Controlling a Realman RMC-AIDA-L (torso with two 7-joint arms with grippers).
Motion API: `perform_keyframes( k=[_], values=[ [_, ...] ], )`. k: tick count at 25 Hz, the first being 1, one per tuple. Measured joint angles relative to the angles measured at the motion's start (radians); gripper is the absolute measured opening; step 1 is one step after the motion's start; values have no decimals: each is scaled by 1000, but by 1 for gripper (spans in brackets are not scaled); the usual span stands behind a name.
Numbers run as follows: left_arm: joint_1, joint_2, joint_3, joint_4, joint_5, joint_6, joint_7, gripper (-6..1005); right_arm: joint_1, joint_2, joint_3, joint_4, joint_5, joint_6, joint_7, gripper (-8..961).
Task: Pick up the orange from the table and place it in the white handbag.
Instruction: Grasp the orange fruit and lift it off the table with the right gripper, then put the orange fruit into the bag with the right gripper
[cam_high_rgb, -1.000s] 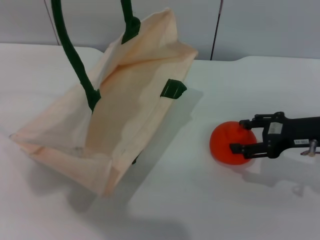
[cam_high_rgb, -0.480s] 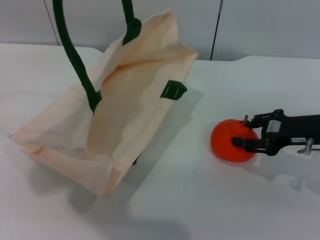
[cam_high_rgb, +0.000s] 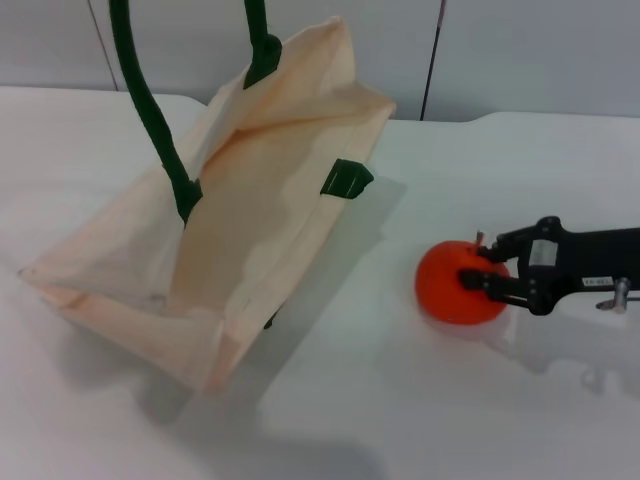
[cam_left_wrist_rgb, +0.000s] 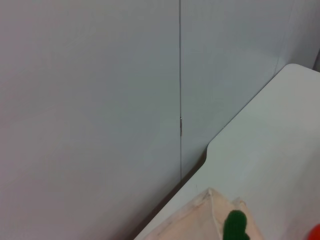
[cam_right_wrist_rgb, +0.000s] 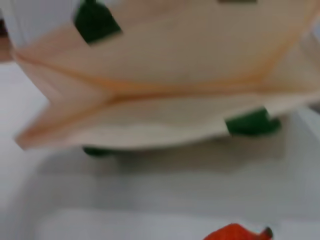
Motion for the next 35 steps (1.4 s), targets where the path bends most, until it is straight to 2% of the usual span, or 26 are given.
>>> perform_keyframes(
  k=[6, 8, 10, 11, 12, 13, 18, 24, 30, 35],
  values=[
    [-6, -2, 0, 4, 0, 0, 4, 120, 14, -21, -6, -13, 105, 201, -35, 277],
    [-11, -5, 0, 7, 1, 0, 5, 119, 47, -18, -11, -14, 116, 258, -37, 269],
    [-17, -8, 0, 7, 5, 0, 6, 119, 87, -3, -34, -14, 114, 270, -35, 261],
    [-22, -10, 0, 8, 7, 0, 6, 119, 128, 9, -69, -3, 116, 265, -32, 257],
    [-29, -12, 0, 8, 8, 0, 7, 119, 151, 11, -85, 8, 118, 263, -31, 249],
    [-37, -15, 0, 8, 8, 0, 7, 119, 151, 11, -85, 8, 118, 263, -31, 241],
    [-65, -27, 0, 9, 11, 0, 8, 119, 256, 17, -120, 88, 120, 257, -34, 193],
    [-76, -33, 0, 13, 12, 1, 10, 119, 351, 24, -128, 134, 148, 188, -29, 131],
    [-80, -41, 0, 25, 13, 2, 10, 119, 391, 25, -123, 195, 161, 81, -32, 79],
    [-92, -49, 0, 29, 12, 2, 9, 119, 419, 28, -137, 249, 181, -19, -40, 75]
  ],
)
